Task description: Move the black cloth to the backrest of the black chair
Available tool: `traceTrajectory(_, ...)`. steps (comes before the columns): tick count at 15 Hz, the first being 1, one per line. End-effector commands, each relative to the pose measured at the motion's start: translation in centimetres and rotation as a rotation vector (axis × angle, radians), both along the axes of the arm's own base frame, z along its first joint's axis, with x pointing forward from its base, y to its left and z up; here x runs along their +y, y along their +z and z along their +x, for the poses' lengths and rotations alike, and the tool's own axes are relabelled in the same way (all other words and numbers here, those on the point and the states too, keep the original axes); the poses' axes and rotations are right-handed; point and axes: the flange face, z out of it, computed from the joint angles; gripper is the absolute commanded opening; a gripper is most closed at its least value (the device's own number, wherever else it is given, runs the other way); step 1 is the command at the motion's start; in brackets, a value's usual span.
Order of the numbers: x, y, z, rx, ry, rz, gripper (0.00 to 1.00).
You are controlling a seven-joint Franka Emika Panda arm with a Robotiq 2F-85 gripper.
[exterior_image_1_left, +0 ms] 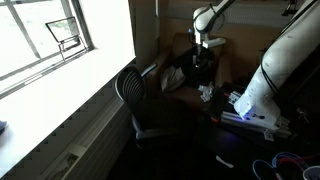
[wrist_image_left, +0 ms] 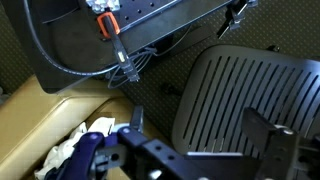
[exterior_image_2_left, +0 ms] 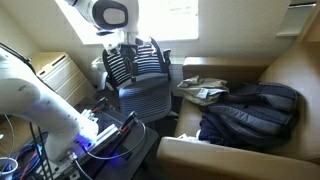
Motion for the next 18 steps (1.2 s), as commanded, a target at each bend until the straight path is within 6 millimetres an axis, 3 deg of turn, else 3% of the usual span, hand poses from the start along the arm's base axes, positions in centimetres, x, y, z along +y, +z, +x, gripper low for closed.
traceTrajectory(1, 0.7, -0.8, -0.1, -0.070, 0.029, -0.053, 1.00)
traceTrajectory(2, -1.0, -3.3, 0.5, -0.086, -0.035, -0.092, 1.00)
traceTrajectory(3, -3.6, -3.1, 1.3, -0.144, -0.076, -0.123, 1.00)
traceTrajectory(7, -12.2, -6.6, -0.5, -0.292, -0.248, -0.244, 1.00)
traceTrajectory(9, -17.4, -8.9, -1.0, -0.257, -0.374, -0.299, 1.00)
traceTrajectory(10, -18.9, -10.3, -0.2, -0.198, -0.411, -0.306, 1.00)
traceTrajectory(11, -16.1, -7.7, -1.9, -0.257, -0.352, -0.269, 1.00)
traceTrajectory(13, -18.7, -9.4, -1.5, -0.222, -0.388, -0.300, 1.00)
traceTrajectory(15, -18.2, -11.1, -0.6, -0.205, -0.354, -0.306, 1.00)
traceTrajectory(16, -18.3, -12.8, 0.3, -0.250, -0.444, -0.351, 1.00)
traceTrajectory(18, -19.4, -14.1, 1.3, -0.355, -0.571, -0.322, 1.00)
